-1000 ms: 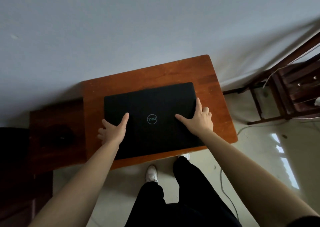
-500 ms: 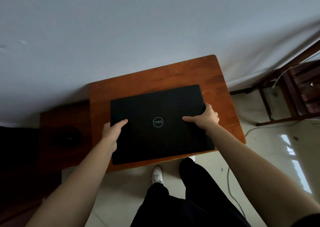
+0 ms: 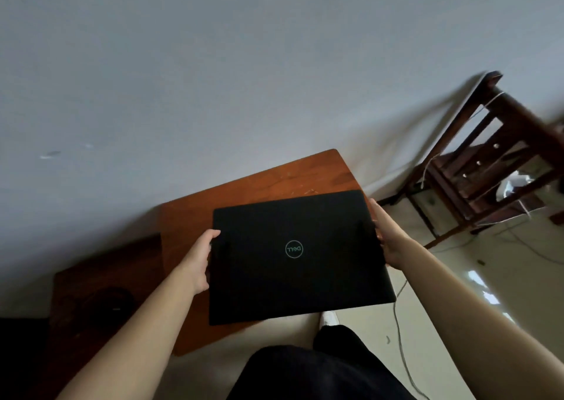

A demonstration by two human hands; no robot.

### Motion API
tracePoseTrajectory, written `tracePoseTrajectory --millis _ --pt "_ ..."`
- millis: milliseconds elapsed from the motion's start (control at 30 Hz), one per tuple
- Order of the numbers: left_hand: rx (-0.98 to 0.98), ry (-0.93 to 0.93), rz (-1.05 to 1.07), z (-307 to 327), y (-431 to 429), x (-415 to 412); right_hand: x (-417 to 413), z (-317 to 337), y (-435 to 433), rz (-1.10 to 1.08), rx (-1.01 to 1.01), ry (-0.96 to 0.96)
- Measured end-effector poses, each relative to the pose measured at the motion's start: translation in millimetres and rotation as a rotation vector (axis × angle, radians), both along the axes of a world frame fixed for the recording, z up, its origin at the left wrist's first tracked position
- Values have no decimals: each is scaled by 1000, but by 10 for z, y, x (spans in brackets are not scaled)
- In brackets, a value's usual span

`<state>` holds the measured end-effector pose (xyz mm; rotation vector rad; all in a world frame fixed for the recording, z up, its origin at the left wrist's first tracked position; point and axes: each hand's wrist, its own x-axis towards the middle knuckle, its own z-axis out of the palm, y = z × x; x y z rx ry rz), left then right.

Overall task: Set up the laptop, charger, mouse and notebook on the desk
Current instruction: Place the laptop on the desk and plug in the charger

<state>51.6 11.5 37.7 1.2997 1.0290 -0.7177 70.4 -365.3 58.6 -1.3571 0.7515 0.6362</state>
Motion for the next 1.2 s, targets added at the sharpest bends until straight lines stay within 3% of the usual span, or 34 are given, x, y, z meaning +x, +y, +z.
tracePoseTrajectory --millis 267,633,867,1200 --pt "-164 -70 -489 131 -454 258 -1013 449 -777 -190 -90 82" --pt "-192 -78 -935 302 -2530 -143 -3169 780 -1928 -591 -66 127" --pt "-172 -85 -1025 525 -3905 -530 -4013 601 -2836 -765 13 89" --pt "-164 -134 -1040 642 -5898 -937 -4571 728 -4545 -812 -41 36"
